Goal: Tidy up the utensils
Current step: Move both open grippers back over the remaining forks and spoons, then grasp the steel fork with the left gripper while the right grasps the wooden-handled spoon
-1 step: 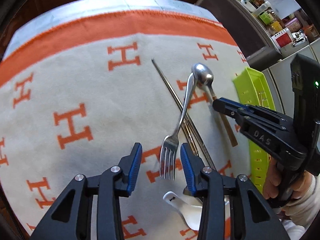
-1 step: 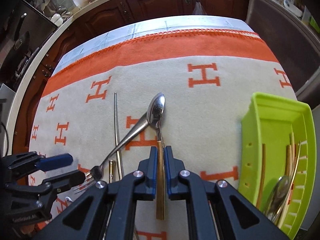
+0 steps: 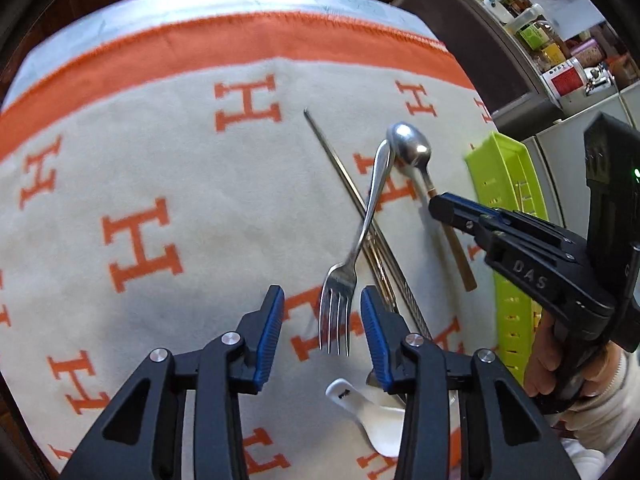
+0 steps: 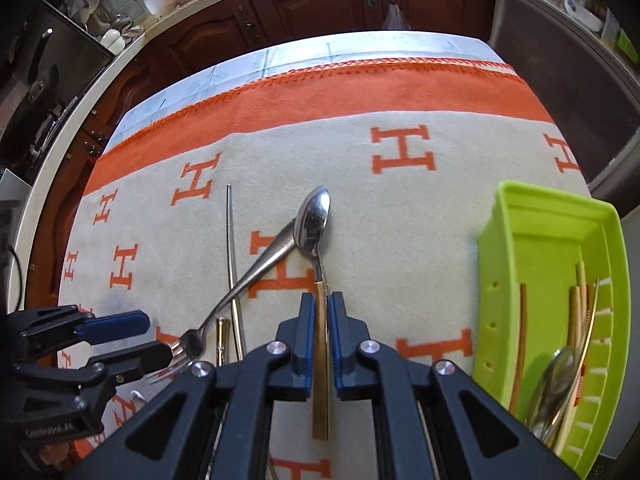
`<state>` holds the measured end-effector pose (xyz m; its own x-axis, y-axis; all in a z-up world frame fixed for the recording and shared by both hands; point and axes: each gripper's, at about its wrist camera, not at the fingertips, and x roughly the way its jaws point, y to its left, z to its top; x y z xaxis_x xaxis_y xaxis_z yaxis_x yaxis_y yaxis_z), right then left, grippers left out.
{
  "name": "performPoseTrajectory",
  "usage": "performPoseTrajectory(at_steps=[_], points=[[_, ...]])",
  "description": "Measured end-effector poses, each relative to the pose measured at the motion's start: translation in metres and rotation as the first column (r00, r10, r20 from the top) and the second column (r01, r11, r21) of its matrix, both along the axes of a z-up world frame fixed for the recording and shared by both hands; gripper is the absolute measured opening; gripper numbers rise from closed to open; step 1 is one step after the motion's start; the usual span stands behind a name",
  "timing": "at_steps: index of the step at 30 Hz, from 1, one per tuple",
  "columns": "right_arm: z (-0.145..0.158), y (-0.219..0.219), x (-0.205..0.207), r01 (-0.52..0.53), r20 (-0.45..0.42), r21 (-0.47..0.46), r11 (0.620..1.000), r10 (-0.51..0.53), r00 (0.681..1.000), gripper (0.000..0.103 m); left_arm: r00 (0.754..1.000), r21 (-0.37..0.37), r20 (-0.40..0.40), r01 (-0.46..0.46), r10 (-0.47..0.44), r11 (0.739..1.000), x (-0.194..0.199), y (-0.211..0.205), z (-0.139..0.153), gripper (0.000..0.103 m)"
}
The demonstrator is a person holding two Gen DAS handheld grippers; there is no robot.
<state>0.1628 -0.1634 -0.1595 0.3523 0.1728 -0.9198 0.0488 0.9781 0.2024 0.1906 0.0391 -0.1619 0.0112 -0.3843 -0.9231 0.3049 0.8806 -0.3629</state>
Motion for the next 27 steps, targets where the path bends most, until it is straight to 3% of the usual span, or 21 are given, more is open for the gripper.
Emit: performPoseTrajectory(at_steps=[5,10,15,21,24,25,27], points=[[0.006,-0.009,-0.008,0.038,-0.001,0.042,0.998,-0.038,0.999,0.007,0.986,-0.087,-0.154,-0.078,0.064,0.993,0.007,0.017,-0.014,0.038],[0.009,-0.011,-0.008,0.064,-0.004,0.076,0.995,-0.064,0.998,0.007,0.952,-0.148,-0.273,-0.188,0.143,0.971,0.015,0.031,-0.026,0.036],[0.016,-0.017,-0.010,0.081,0.004,0.096,0.992,-0.082,0.997,0.007,0.919,-0.140,-0.355,-0.232,0.169,0.963,0.011,0.032,-0.036,0.023],[0.024,-0.026,-0.014,0.086,0.018,0.119,0.989,-0.089,0.996,0.007,0.887,-0.160,-0.418,-0.285,0.196,0.945,0.007,0.024,-0.046,0.023],[0.026,-0.028,-0.017,0.084,0.027,0.130,0.988,-0.088,0.996,0.006,0.883,-0.171,-0.426,-0.293,0.198,0.941,0.007,0.019,-0.048,0.023],[0.026,-0.029,-0.018,0.085,0.028,0.134,0.987,-0.090,0.996,0.006,0.883,-0.173,-0.425,-0.296,0.200,0.939,0.007,0.017,-0.049,0.021],[0.028,-0.030,-0.020,0.085,0.030,0.140,0.986,-0.091,0.995,0.006,0.883,-0.163,-0.418,-0.305,0.214,0.938,0.007,0.013,-0.053,0.006]])
